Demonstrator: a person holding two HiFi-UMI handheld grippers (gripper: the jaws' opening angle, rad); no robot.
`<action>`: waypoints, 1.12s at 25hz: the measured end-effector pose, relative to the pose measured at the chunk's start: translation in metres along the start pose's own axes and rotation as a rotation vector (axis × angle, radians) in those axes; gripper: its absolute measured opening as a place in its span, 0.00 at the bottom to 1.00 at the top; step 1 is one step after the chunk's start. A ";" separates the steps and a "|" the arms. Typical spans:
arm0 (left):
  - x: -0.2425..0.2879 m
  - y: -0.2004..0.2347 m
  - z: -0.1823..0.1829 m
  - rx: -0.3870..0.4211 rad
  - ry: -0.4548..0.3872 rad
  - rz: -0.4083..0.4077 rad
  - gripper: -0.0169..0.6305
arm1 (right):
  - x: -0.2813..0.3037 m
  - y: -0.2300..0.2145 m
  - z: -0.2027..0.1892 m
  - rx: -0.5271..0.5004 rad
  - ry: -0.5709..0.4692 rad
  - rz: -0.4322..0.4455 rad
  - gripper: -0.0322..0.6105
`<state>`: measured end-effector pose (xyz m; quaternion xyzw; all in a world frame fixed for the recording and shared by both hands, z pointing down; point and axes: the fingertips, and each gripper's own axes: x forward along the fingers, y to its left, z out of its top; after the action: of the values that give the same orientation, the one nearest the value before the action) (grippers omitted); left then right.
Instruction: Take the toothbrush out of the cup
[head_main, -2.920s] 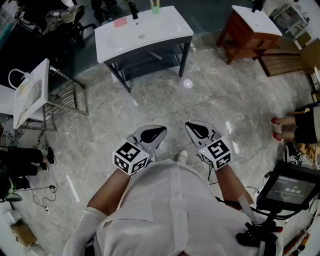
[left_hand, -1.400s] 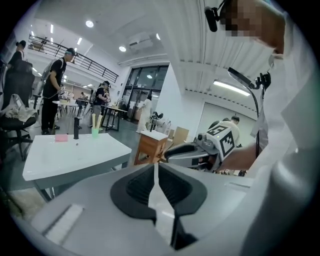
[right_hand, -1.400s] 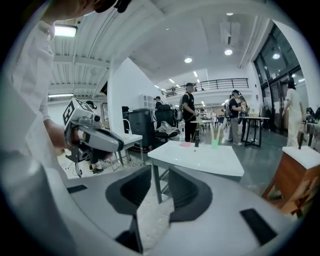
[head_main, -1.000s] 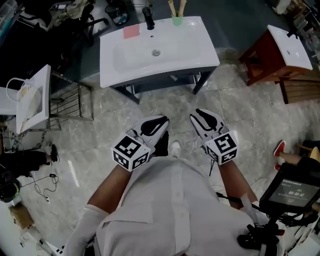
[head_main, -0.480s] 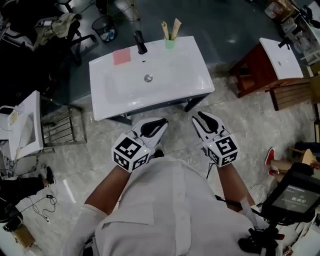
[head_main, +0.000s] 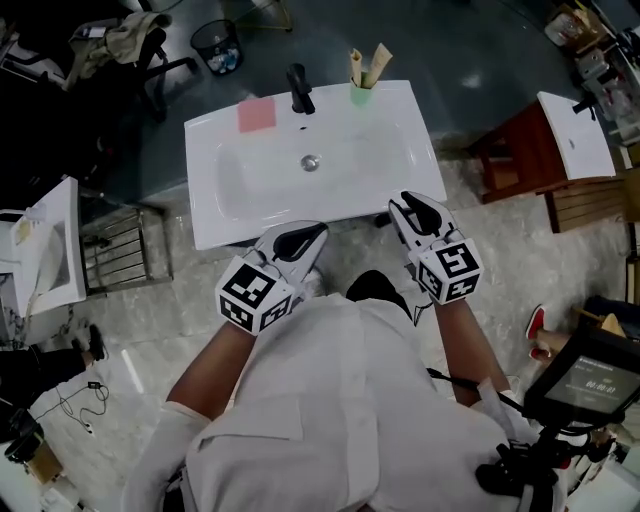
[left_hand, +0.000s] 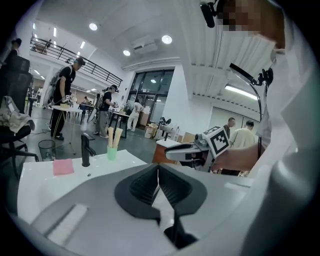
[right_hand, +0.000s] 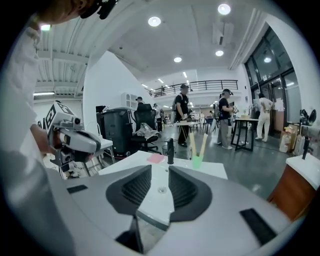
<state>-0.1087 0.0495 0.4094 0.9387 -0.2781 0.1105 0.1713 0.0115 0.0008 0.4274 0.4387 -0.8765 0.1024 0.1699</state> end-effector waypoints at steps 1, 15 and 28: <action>-0.001 0.003 0.000 -0.004 0.000 0.006 0.04 | 0.006 -0.004 0.003 -0.004 -0.002 0.003 0.21; 0.051 0.057 0.039 -0.092 -0.031 0.219 0.04 | 0.132 -0.154 0.059 -0.038 -0.041 0.059 0.21; 0.089 0.088 0.046 -0.178 -0.038 0.426 0.04 | 0.255 -0.222 0.055 0.023 -0.006 0.157 0.28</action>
<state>-0.0799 -0.0808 0.4169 0.8418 -0.4819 0.1017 0.2210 0.0364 -0.3361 0.4822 0.3707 -0.9075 0.1240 0.1538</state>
